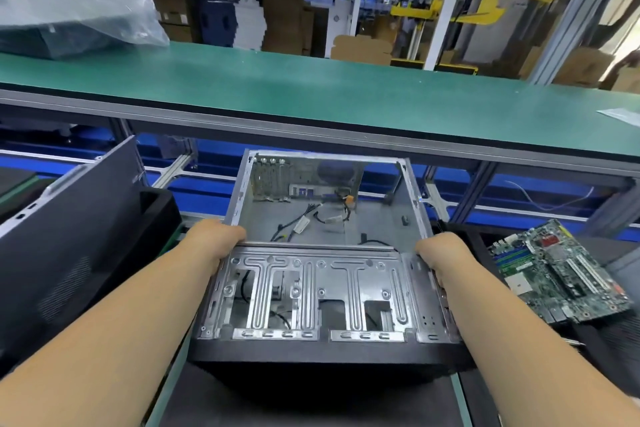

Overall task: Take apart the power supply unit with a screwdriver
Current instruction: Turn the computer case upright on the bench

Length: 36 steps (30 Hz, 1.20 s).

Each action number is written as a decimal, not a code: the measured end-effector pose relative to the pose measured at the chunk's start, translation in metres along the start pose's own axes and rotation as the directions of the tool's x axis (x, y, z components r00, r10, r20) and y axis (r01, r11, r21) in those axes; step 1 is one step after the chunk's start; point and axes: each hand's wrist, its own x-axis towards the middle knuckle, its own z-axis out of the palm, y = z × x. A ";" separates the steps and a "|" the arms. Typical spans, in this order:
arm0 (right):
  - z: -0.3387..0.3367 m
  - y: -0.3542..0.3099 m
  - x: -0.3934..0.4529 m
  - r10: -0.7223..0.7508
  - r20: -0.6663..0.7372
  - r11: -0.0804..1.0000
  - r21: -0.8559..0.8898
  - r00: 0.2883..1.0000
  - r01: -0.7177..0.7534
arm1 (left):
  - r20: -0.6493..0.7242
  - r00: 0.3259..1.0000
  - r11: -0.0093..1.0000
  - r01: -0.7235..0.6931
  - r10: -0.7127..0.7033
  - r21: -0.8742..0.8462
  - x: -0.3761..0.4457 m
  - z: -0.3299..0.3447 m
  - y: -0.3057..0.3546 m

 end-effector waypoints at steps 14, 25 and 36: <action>0.013 0.014 -0.022 -0.211 -0.375 0.738 0.545 0.903 0.399 | -0.148 0.893 0.865 -0.448 0.424 -0.225 0.004 -0.001 0.002; 0.018 0.042 -0.013 -0.294 -0.297 0.739 0.532 0.909 0.413 | -0.047 0.872 0.849 -0.485 0.487 -0.208 0.001 0.006 -0.016; 0.035 0.058 -0.028 -0.118 -0.028 0.613 0.784 0.993 0.095 | 0.271 0.962 0.812 0.138 0.026 -0.568 -0.010 0.024 -0.040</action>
